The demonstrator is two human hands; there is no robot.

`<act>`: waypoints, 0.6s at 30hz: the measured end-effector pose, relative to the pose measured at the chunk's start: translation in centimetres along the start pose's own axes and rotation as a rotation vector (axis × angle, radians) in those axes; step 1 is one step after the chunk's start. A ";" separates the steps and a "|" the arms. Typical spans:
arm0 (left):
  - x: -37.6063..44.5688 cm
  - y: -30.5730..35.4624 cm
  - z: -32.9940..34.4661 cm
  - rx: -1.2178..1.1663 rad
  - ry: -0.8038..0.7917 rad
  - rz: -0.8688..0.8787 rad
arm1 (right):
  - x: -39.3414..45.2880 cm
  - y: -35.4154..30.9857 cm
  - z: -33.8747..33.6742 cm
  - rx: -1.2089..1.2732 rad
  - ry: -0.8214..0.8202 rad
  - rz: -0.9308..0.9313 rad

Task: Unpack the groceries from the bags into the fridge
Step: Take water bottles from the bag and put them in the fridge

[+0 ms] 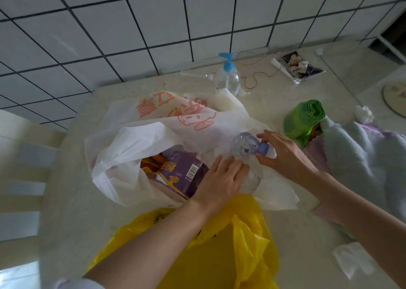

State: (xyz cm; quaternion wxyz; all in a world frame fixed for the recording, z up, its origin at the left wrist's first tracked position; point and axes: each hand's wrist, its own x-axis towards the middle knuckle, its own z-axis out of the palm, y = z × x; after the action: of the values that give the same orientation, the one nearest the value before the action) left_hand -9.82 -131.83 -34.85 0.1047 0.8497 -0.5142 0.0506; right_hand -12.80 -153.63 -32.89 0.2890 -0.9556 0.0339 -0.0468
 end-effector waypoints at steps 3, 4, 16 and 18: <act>-0.4 -0.2 -2.2 -0.039 -0.054 -0.071 | 0.1 -1.5 -1.0 -0.006 0.094 -0.056; -0.6 -0.3 -2.9 -0.054 -0.071 -0.086 | 0.2 -2.1 -1.3 -0.006 0.097 -0.085; -5.2 1.8 -7.7 -0.848 0.152 -0.639 | -3.1 -7.2 -3.5 0.092 -0.033 -0.094; -5.5 1.8 -7.9 -0.894 0.152 -0.642 | -4.9 -6.9 -2.9 0.067 -0.110 -0.069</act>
State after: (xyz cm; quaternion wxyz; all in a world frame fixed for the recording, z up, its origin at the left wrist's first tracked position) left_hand -13.84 -126.12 -27.98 0.5021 0.8305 -0.1918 -0.1460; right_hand -17.72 -149.04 -26.95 0.3203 -0.9471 -0.0167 -0.0053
